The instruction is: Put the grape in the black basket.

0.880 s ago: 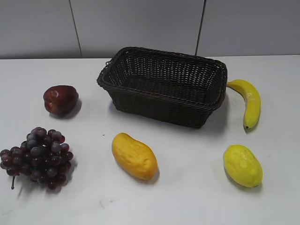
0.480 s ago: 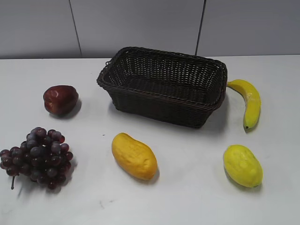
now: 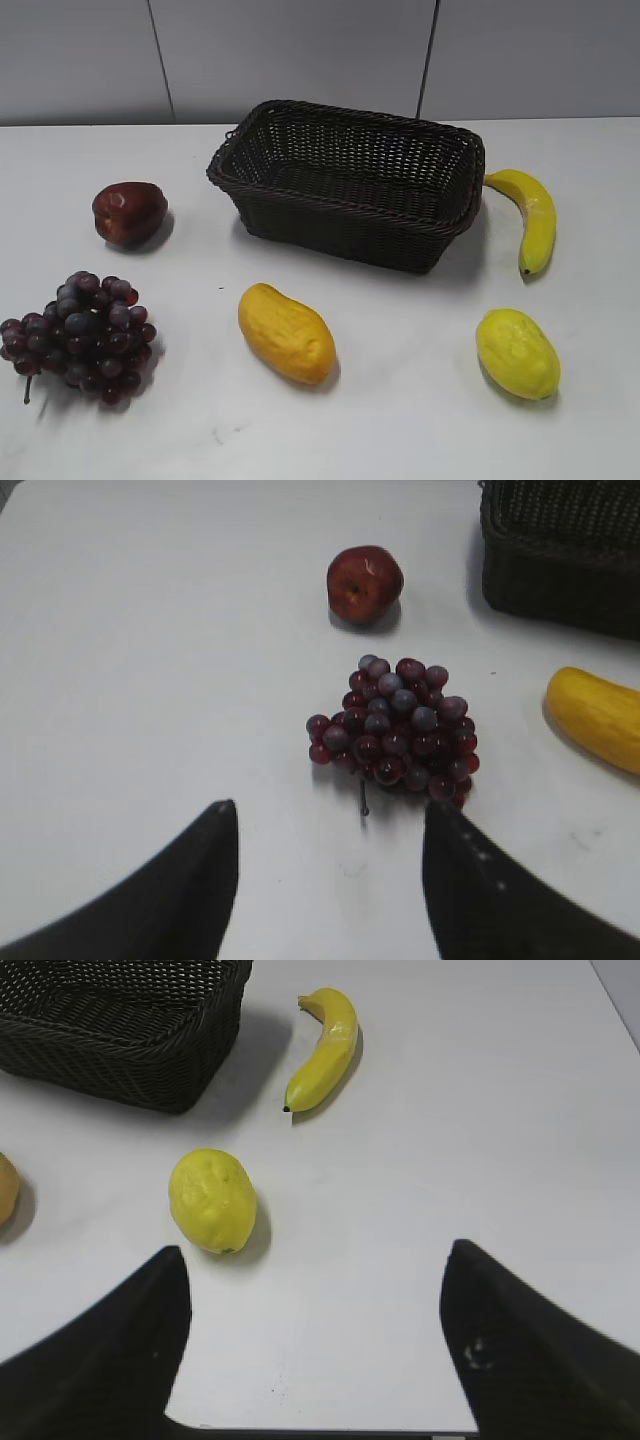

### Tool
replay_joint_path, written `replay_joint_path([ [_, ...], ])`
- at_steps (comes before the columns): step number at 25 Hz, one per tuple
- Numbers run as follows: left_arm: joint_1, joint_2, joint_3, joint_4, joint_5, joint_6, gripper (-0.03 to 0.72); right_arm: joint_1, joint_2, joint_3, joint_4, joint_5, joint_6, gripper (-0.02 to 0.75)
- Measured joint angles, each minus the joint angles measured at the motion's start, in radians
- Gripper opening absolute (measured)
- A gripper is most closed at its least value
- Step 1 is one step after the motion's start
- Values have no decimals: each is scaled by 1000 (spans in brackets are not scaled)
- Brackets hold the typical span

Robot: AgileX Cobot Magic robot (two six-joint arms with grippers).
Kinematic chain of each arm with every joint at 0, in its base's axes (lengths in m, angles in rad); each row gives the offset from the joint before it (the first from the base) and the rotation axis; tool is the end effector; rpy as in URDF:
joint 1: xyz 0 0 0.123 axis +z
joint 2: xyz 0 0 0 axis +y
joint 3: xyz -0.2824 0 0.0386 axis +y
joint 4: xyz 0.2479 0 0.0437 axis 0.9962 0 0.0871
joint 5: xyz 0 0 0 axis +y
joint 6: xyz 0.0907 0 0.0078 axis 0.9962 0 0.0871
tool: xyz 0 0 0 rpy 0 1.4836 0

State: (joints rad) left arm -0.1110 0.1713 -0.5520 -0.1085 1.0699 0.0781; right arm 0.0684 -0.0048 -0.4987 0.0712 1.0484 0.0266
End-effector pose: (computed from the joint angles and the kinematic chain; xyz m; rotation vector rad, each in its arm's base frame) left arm 0.0159 -0.0105 0.2906 0.2028 2.1617 -0.1520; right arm -0.0054 0.0053 0.2780 -0.0453 2.0290 0.1449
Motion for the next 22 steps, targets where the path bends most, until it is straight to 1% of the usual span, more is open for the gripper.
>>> replay_joint_path([
  [6,0,267,-13,-24,-10,96,561,0,0,0,0,0,0,590],
  [9,0,413,-14,-34,-47,140,562,0,0,0,0,0,0,590],
  [17,0,760,-20,-165,-189,342,563,0,0,0,0,0,0,590],
  [19,0,835,-27,-178,-218,362,563,0,0,0,0,0,0,590],
  [22,0,938,-70,-181,-259,376,563,0,0,0,0,0,0,590],
])
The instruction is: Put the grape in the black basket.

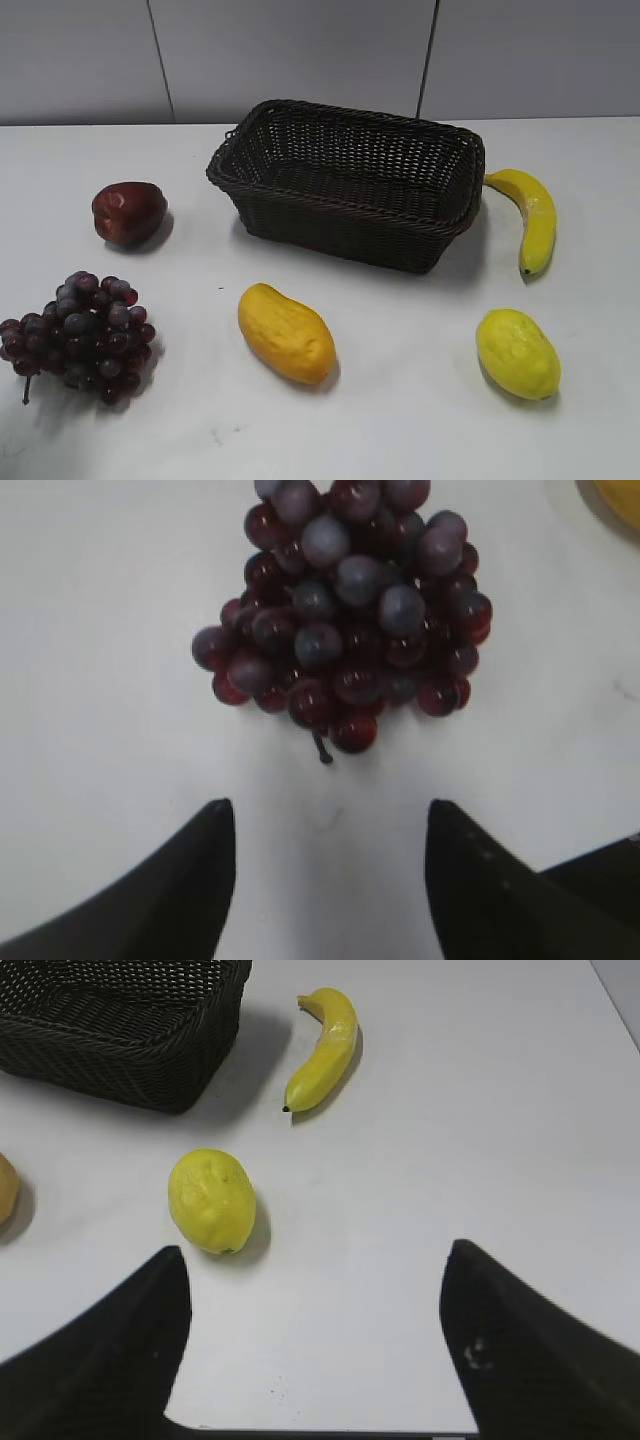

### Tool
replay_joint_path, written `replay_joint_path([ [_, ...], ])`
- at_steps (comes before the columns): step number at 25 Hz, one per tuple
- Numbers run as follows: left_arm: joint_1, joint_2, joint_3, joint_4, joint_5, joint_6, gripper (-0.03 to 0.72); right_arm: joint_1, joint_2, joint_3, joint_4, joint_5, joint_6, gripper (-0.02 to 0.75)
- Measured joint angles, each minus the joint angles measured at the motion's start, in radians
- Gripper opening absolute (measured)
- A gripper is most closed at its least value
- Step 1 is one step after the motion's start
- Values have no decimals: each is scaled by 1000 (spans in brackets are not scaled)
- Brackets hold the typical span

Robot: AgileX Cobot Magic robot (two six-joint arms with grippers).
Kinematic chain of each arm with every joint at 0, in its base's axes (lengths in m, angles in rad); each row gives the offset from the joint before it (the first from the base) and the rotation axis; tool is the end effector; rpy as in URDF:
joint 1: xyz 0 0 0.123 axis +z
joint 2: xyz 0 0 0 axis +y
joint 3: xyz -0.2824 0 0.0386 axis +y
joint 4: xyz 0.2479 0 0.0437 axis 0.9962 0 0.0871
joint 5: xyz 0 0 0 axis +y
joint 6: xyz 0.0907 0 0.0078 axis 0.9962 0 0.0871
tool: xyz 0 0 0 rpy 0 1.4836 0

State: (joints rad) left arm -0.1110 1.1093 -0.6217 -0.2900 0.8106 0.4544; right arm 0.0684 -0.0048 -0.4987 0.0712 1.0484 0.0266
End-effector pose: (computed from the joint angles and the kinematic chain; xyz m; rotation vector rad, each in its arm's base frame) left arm 0.1781 -0.0389 0.2328 0.5479 2.6822 -0.2489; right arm -0.0054 0.0053 0.2780 -0.0453 2.0290 0.1449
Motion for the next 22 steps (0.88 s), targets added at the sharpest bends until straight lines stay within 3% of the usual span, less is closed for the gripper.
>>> replay_joint_path([
  [10,-6,343,-182,-22,-26,101,564,0,0,0,0,0,0,590],
  [22,-46,568,-211,-33,-31,137,538,0,0,0,0,0,0,590],
])
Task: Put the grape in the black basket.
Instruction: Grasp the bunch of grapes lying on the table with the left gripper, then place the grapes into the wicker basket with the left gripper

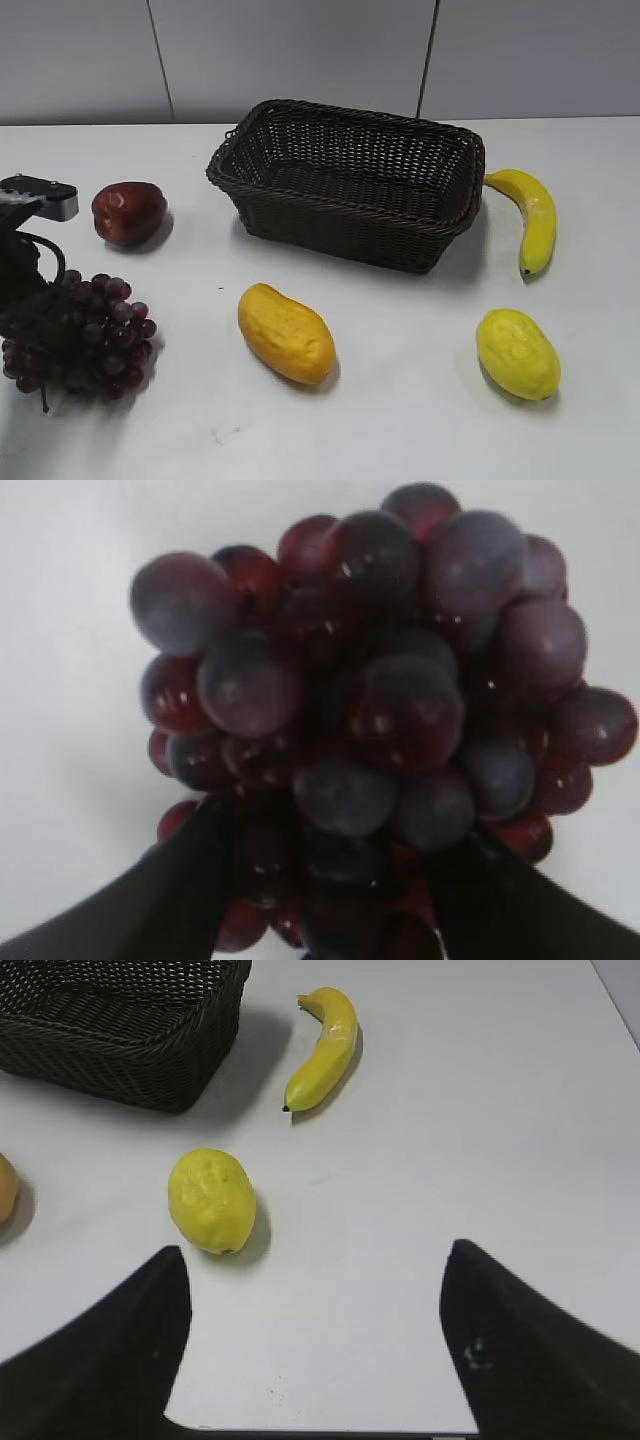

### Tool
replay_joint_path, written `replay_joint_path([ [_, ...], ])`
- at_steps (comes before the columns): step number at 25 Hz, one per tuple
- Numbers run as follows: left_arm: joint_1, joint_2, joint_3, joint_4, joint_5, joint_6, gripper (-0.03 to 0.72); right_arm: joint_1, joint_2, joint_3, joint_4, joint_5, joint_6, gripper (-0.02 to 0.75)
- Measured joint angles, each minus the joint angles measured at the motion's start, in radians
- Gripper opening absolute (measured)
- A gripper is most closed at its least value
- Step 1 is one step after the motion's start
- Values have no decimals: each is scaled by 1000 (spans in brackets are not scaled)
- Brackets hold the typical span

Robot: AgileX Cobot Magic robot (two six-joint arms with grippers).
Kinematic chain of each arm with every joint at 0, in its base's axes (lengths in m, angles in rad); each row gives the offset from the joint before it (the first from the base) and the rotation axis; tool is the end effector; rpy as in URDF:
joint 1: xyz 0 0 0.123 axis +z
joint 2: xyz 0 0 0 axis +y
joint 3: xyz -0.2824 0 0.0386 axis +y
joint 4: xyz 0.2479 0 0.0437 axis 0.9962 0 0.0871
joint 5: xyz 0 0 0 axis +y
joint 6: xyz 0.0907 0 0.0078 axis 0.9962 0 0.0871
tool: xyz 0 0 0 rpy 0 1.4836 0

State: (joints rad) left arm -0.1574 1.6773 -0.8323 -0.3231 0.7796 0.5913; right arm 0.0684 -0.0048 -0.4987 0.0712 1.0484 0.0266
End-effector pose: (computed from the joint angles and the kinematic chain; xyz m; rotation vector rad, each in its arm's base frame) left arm 0.2643 -0.0625 0.1547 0.7845 2.9388 -0.3330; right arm -0.0054 0.0053 0.2780 -0.0453 2.0290 0.1449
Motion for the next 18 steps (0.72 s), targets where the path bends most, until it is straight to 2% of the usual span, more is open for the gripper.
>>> replay_joint_path([
  [2,0,0,-9,-5,15,1,456,0,0,0,0,0,0,590],
  [5,0,-4,-35,-12,59,1,191,0,0,0,0,0,0,590],
  [7,0,-17,-60,-15,83,1,90,0,0,0,0,0,0,590],
  [9,0,-44,-95,-17,97,1,73,0,0,0,0,0,0,590],
  [11,-1,-88,-134,-17,110,1,22,0,0,0,0,0,0,590],
  [18,-1,-261,-322,-32,153,1,1,0,0,0,0,0,0,590],
])
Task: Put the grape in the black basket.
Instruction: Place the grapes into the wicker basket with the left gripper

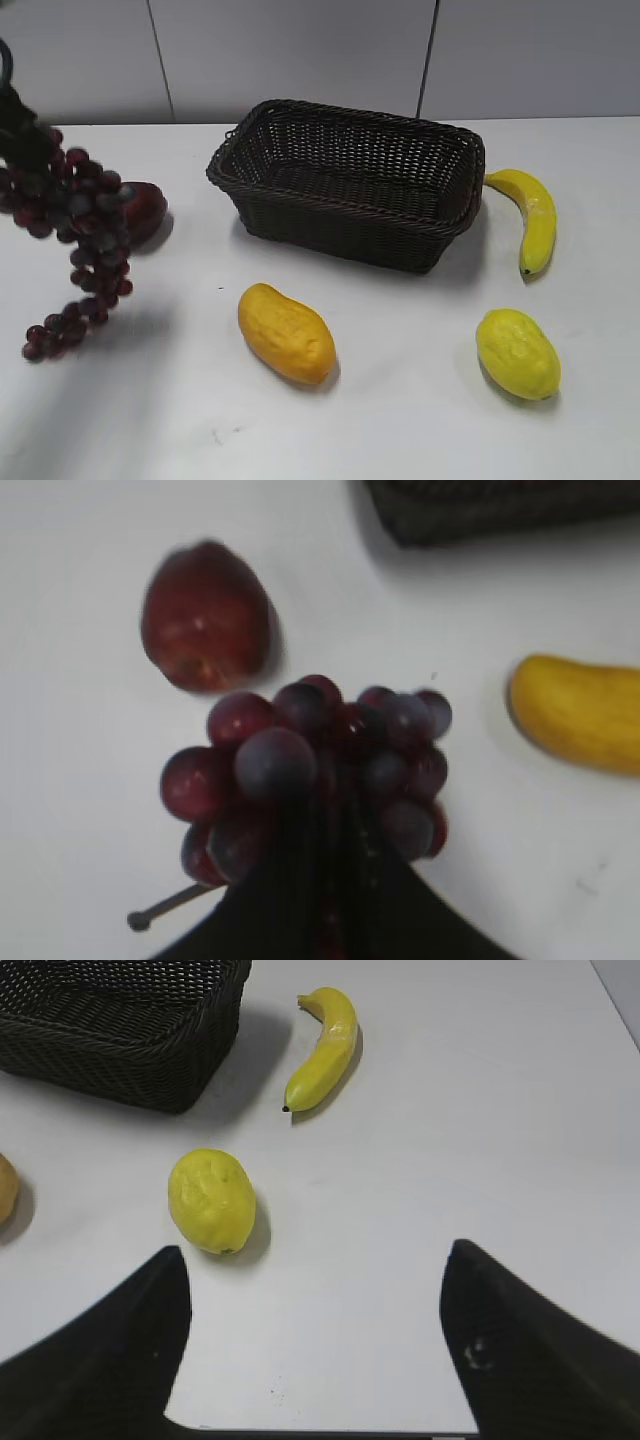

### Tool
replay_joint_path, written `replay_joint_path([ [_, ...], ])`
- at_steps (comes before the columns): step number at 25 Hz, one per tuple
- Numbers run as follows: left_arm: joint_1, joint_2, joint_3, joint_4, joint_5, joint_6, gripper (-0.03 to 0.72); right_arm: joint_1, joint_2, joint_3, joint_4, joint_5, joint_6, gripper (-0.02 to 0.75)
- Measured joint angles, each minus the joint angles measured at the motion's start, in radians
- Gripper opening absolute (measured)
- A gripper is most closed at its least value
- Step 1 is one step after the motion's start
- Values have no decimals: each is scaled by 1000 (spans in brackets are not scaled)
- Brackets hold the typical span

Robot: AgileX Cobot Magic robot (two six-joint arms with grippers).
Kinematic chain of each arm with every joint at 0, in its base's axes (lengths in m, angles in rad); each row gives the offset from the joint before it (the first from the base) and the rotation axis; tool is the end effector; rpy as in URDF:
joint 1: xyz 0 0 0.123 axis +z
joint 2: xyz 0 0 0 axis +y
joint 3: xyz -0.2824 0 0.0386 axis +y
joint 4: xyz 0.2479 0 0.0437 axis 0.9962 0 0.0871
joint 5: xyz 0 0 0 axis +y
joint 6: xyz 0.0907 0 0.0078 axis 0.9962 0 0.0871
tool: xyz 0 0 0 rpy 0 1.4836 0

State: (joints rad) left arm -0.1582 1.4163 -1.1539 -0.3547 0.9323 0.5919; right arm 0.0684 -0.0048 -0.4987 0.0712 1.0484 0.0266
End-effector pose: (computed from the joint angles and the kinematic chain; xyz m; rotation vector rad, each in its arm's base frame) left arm 0.2792 -0.0703 0.3089 0.7764 2.4896 -0.2976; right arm -0.0054 0.0053 0.2780 -0.0453 2.0290 0.1449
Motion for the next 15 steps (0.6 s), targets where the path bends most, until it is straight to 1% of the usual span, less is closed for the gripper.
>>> replay_joint_path([
  [4,0,-60,-116,-5,2,0,1,0,0,0,0,0,0,590],
  [9,0,-68,-258,-22,-4,0,0,0,0,0,0,0,0,590],
  [12,0,-68,-312,-58,-59,0,0,0,0,0,0,0,0,590],
  [15,0,-68,-331,-148,-142,2,0,0,0,0,0,0,0,590],
])
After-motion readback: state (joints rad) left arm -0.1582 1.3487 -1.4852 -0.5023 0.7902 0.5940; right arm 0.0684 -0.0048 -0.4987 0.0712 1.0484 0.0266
